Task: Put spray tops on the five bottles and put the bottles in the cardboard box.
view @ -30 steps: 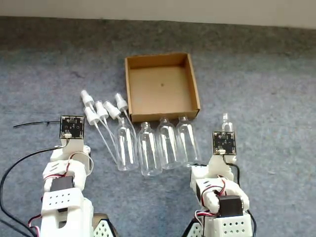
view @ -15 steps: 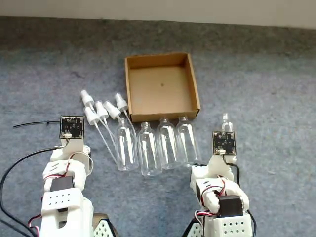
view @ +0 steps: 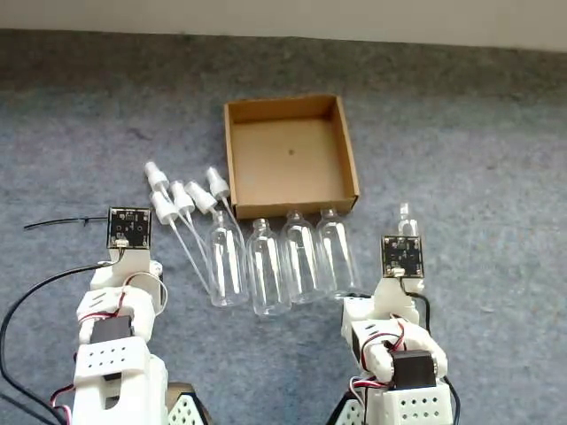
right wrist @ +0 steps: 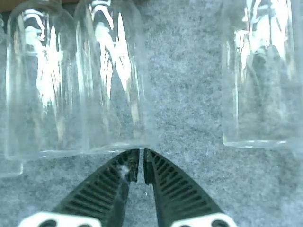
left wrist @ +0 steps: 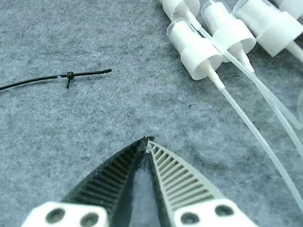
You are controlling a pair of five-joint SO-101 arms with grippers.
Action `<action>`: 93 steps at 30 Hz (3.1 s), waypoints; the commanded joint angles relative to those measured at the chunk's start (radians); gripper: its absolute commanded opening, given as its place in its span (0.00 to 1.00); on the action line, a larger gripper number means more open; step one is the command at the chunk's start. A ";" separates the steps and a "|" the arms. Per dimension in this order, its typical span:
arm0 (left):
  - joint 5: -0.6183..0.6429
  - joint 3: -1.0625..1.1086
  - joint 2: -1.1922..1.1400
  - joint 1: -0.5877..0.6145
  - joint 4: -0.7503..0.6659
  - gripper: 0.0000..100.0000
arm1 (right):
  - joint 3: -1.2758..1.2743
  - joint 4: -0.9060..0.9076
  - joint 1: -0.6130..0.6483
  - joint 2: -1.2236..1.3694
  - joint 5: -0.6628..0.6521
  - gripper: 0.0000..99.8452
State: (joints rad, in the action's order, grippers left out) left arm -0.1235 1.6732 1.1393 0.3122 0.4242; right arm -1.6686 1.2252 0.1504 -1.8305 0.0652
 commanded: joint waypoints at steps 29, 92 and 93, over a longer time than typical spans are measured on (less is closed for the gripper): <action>-0.003 0.019 0.013 -0.016 0.003 0.01 | -0.131 0.005 -0.008 -0.004 0.005 0.00; -0.003 0.019 0.013 -0.018 0.003 0.01 | 0.404 -0.012 -0.048 0.050 -0.752 0.02; -0.003 0.019 0.013 -0.018 0.003 0.01 | 0.432 -0.012 -0.050 0.091 -0.750 0.04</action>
State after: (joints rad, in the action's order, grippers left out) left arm -0.1235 1.6732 1.1393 0.3122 0.4242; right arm -1.3679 1.2252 0.1166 -1.8167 -0.7020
